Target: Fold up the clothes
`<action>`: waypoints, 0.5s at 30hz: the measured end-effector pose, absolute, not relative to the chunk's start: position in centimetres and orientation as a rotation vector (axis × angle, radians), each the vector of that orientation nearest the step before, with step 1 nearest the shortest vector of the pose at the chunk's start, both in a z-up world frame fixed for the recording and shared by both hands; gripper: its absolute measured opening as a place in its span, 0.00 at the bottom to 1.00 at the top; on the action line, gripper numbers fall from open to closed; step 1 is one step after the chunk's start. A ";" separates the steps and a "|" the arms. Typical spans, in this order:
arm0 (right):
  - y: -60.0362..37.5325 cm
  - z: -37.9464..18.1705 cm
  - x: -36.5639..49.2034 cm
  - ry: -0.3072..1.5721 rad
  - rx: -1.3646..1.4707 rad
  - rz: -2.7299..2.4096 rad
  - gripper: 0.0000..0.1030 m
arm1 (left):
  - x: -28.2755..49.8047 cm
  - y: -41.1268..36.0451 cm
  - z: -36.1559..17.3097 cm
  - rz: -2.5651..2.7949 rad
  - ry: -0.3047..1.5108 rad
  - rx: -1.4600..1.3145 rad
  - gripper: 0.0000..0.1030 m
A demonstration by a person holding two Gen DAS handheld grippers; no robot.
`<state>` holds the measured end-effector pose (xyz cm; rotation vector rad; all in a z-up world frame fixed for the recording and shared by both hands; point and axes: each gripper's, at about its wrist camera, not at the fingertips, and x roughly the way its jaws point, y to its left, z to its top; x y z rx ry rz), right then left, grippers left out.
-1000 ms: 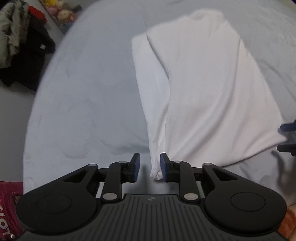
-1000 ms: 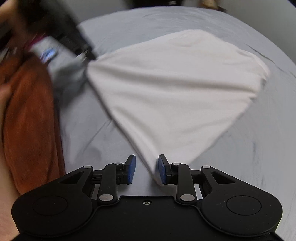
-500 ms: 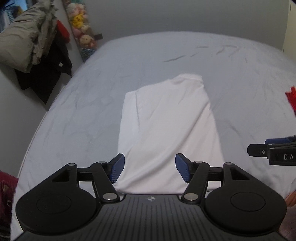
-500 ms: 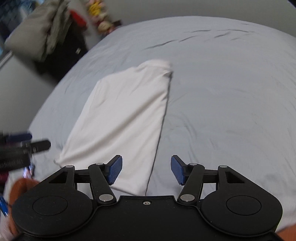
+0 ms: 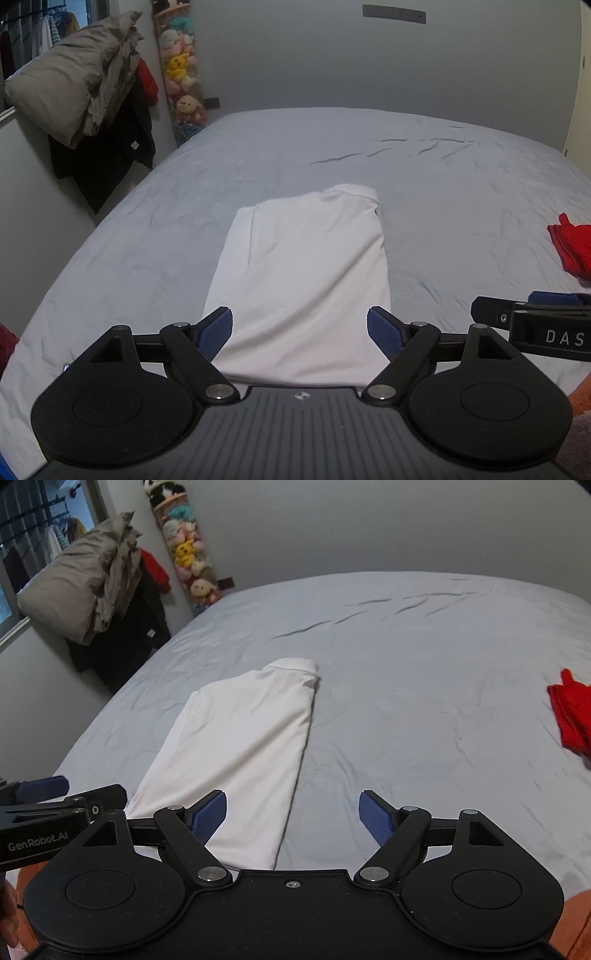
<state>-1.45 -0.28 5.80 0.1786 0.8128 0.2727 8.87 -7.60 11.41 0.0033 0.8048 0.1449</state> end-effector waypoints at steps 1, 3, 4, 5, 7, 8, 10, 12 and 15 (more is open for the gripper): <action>-0.3 5.4 -1.6 0.813 0.176 0.261 0.76 | 8.8 -7.7 11.1 0.151 0.811 0.003 0.78; -0.4 5.1 -2.0 0.812 0.162 0.251 0.77 | 8.6 -7.9 10.7 0.158 0.812 0.006 0.78; -0.4 4.8 -2.3 0.811 0.147 0.245 0.79 | 8.6 -7.9 10.6 0.162 0.807 0.008 0.78; -0.4 4.7 -2.4 0.810 0.139 0.241 0.82 | 8.5 -8.0 10.5 0.165 0.801 0.010 0.78; -0.6 4.4 -2.6 0.801 0.126 0.228 0.94 | 8.5 -8.2 10.3 0.165 0.790 0.009 0.78; -0.7 4.4 -2.7 0.798 0.129 0.229 0.94 | 8.5 -8.4 10.2 0.161 0.786 0.011 0.78; -0.9 4.4 -2.9 0.790 0.136 0.232 0.95 | 8.7 -8.8 9.8 0.148 0.792 0.034 0.79; -0.9 4.5 -3.0 0.777 0.119 0.223 0.95 | 8.7 -9.0 9.4 0.140 0.795 0.054 0.79; -1.0 4.4 -3.1 0.767 0.102 0.216 0.95 | 8.7 -9.2 8.8 0.125 0.804 0.078 0.79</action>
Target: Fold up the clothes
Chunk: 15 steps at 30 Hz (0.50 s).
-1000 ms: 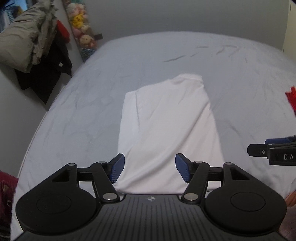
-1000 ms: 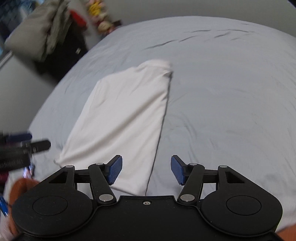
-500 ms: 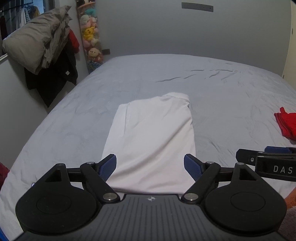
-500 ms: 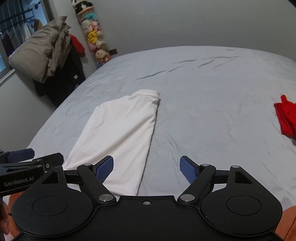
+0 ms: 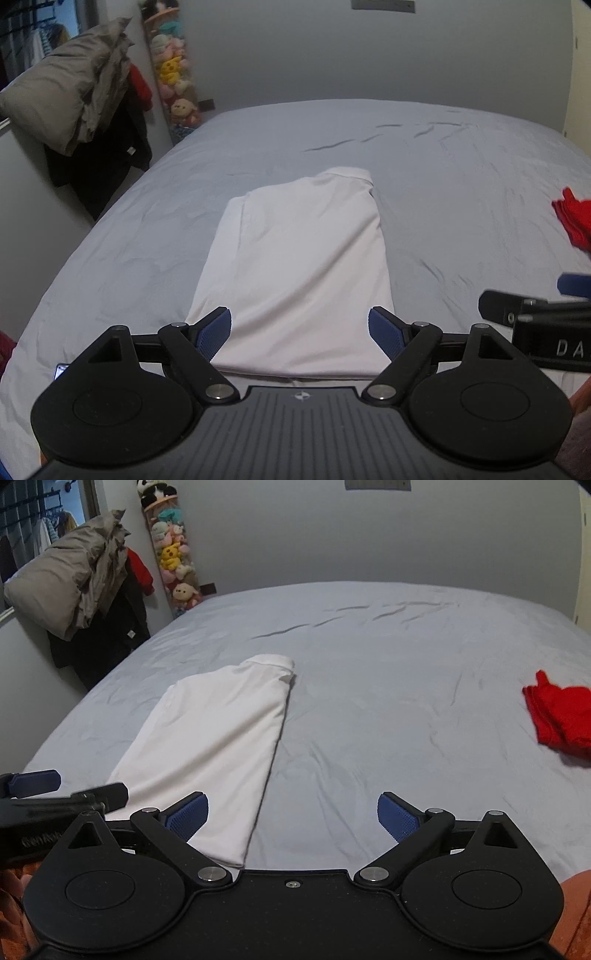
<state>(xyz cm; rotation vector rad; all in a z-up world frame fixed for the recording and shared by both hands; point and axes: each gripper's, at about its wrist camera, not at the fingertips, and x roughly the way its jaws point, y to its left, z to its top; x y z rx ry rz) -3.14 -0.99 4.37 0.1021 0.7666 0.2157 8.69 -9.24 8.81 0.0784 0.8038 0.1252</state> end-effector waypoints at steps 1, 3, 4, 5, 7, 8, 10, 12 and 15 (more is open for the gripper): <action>-1.0 4.3 -3.1 0.767 0.103 0.217 0.95 | 8.7 -9.3 8.7 0.121 0.809 0.086 0.79; -0.9 4.1 -3.0 0.767 0.106 0.221 0.95 | 8.7 -9.6 8.6 0.116 0.807 0.115 0.79; -0.9 4.1 -3.0 0.766 0.106 0.221 0.95 | 8.6 -9.7 8.6 0.115 0.802 0.132 0.79; -0.8 4.0 -2.9 0.762 0.105 0.219 0.95 | 8.6 -9.8 8.7 0.114 0.798 0.141 0.79; -0.9 4.0 -2.7 0.753 0.107 0.215 0.95 | 8.7 -9.6 8.7 0.102 0.787 0.120 0.79; -1.0 4.1 -2.7 0.751 0.109 0.215 0.95 | 8.7 -9.5 8.8 0.096 0.787 0.101 0.79; -1.1 4.2 -2.7 0.739 0.111 0.211 0.95 | 8.7 -9.2 8.7 0.092 0.789 0.082 0.79; -1.0 4.4 -2.7 0.730 0.098 0.202 0.95 | 8.8 -9.1 8.5 0.100 0.790 0.082 0.79; -0.9 4.4 -2.7 0.725 0.079 0.196 0.95 | 8.8 -9.0 8.4 0.116 0.789 0.085 0.79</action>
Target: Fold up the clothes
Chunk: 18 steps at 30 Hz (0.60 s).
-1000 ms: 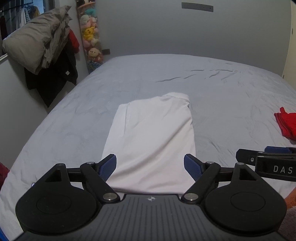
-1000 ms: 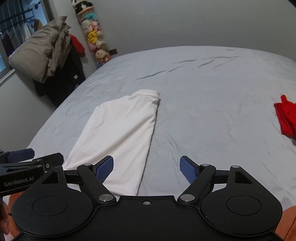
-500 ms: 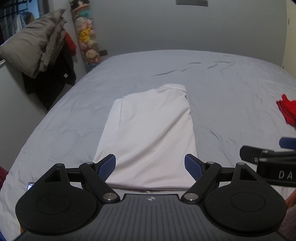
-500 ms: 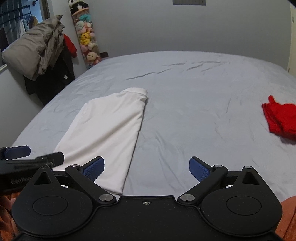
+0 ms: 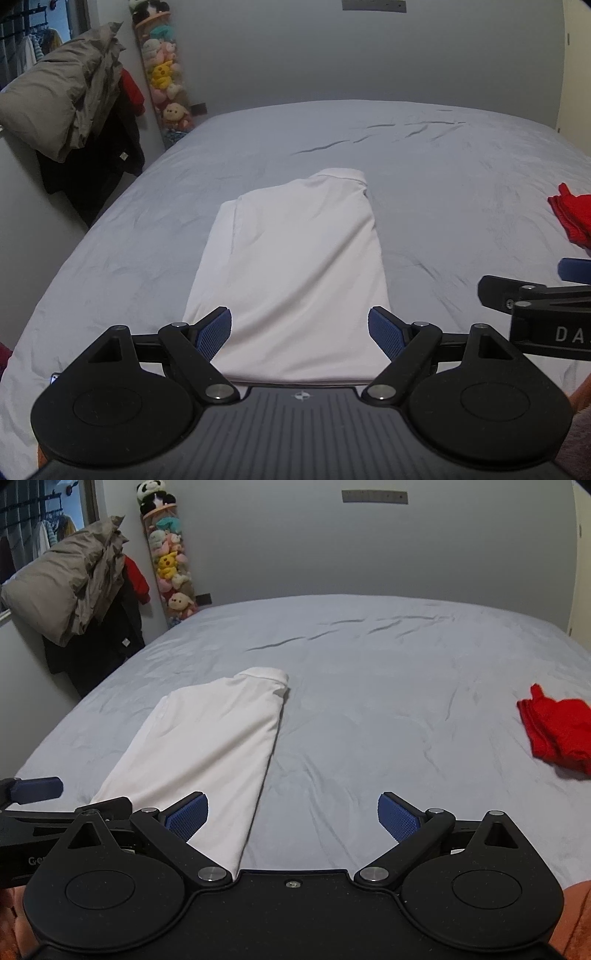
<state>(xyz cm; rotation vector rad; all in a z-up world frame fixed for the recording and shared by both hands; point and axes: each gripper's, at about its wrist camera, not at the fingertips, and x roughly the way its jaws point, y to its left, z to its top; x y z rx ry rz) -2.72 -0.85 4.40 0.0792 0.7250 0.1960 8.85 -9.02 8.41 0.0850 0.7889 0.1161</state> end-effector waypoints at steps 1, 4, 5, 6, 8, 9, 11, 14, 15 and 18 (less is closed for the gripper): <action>-0.8 4.4 -2.7 0.725 0.077 0.196 0.95 | 8.8 -9.1 8.4 0.128 0.785 0.094 0.79; -0.7 4.3 -2.6 0.728 0.077 0.197 0.95 | 8.8 -9.3 8.4 0.130 0.783 0.104 0.79; -0.6 4.3 -2.5 0.729 0.076 0.199 0.95 | 8.8 -9.3 8.3 0.128 0.788 0.098 0.79; -0.6 4.3 -2.5 0.730 0.075 0.199 0.95 | 8.8 -9.3 8.3 0.125 0.790 0.091 0.79; -0.6 4.3 -2.5 0.728 0.070 0.199 0.95 | 8.8 -9.3 8.4 0.120 0.791 0.084 0.79; -0.6 4.3 -2.6 0.726 0.069 0.199 0.95 | 8.8 -9.3 8.4 0.117 0.789 0.082 0.79; -0.7 4.4 -2.6 0.723 0.071 0.200 0.95 | 8.7 -9.3 8.5 0.114 0.781 0.075 0.79; -0.8 4.4 -2.8 0.719 0.075 0.201 0.95 | 8.5 -9.2 8.7 0.112 0.770 0.062 0.79; -0.8 4.5 -2.8 0.719 0.075 0.201 0.95 | 8.5 -9.2 8.7 0.112 0.768 0.060 0.79; -0.8 4.4 -2.9 0.722 0.075 0.205 0.95 | 8.6 -9.2 8.7 0.115 0.767 0.061 0.79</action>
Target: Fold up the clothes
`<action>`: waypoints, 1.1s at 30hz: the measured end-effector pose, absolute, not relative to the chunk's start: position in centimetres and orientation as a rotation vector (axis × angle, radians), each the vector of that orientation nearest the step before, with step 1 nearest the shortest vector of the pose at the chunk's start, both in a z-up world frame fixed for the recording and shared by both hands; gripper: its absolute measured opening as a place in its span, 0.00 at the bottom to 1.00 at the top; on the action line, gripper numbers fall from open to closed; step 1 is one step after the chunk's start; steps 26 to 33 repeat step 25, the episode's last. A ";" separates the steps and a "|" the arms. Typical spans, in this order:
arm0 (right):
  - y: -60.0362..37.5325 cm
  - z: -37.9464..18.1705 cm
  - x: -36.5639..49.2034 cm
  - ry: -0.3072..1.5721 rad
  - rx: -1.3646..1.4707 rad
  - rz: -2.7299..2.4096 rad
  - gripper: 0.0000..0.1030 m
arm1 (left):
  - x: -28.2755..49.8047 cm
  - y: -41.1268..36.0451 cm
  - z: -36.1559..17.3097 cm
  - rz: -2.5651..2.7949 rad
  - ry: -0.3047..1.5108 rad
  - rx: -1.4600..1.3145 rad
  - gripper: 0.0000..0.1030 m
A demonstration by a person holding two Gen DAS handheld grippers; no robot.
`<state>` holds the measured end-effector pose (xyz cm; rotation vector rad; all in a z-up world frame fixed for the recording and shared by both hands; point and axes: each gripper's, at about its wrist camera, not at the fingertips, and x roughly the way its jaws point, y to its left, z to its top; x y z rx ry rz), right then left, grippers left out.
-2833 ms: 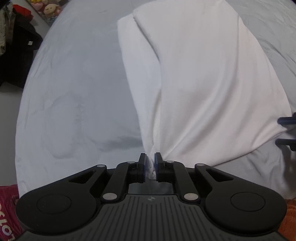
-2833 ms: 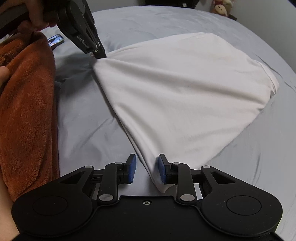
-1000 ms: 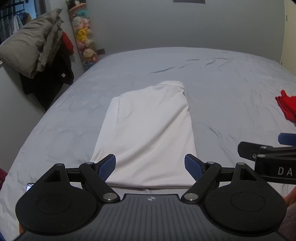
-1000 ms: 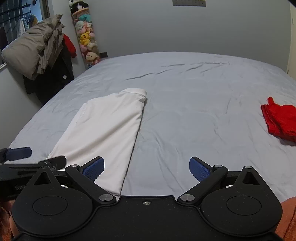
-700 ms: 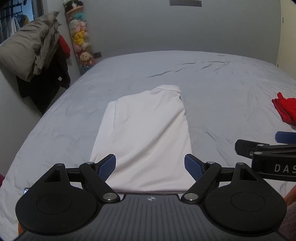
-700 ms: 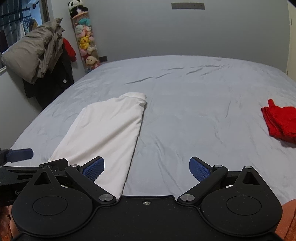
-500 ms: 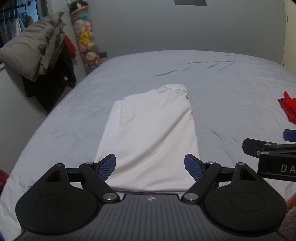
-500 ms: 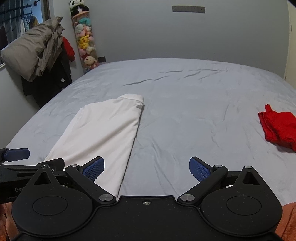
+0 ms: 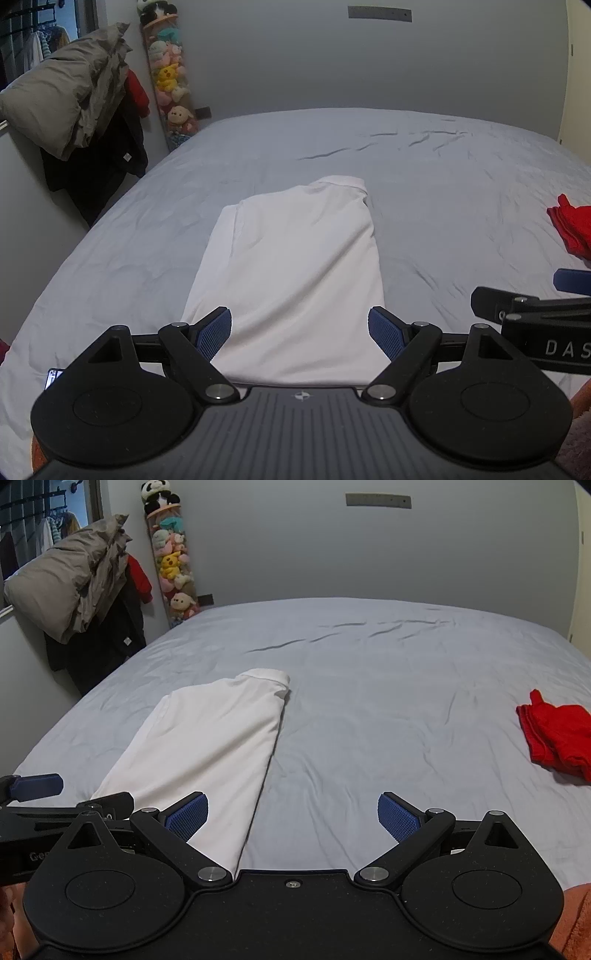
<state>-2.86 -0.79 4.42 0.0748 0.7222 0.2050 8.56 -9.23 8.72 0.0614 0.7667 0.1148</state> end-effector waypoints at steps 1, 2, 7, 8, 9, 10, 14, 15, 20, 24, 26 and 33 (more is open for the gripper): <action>-0.8 4.4 -2.9 0.724 0.075 0.207 0.95 | 8.6 -9.2 8.7 0.116 0.766 0.062 0.79; -0.7 4.3 -2.9 0.726 0.076 0.208 0.95 | 8.6 -9.2 8.7 0.116 0.766 0.063 0.79; -0.6 4.4 -2.9 0.726 0.070 0.210 0.95 | 8.6 -9.3 8.7 0.120 0.764 0.065 0.79; -0.6 4.5 -2.9 0.726 0.069 0.210 0.95 | 8.6 -9.3 8.7 0.121 0.763 0.066 0.79; -0.5 4.5 -2.9 0.726 0.068 0.209 0.95 | 8.7 -9.3 8.7 0.122 0.763 0.066 0.79; -0.5 4.5 -2.9 0.726 0.069 0.209 0.95 | 8.7 -9.3 8.7 0.123 0.763 0.067 0.79; -0.5 4.6 -3.0 0.725 0.066 0.207 0.95 | 8.7 -9.3 8.7 0.126 0.761 0.069 0.79; -0.5 4.6 -3.0 0.724 0.065 0.206 0.95 | 8.7 -9.3 8.7 0.127 0.760 0.068 0.79; -0.4 4.5 -3.2 0.725 0.062 0.206 0.95 | 8.6 -9.2 8.7 0.129 0.753 0.068 0.79; -0.2 4.4 -3.0 0.729 0.061 0.206 0.95 | 8.7 -9.3 8.7 0.131 0.751 0.072 0.79; -0.1 4.4 -3.1 0.729 0.060 0.206 0.95 | 8.7 -9.3 8.7 0.131 0.751 0.074 0.79; -0.1 4.4 -3.1 0.729 0.060 0.206 0.95 | 8.7 -9.3 8.7 0.131 0.751 0.074 0.79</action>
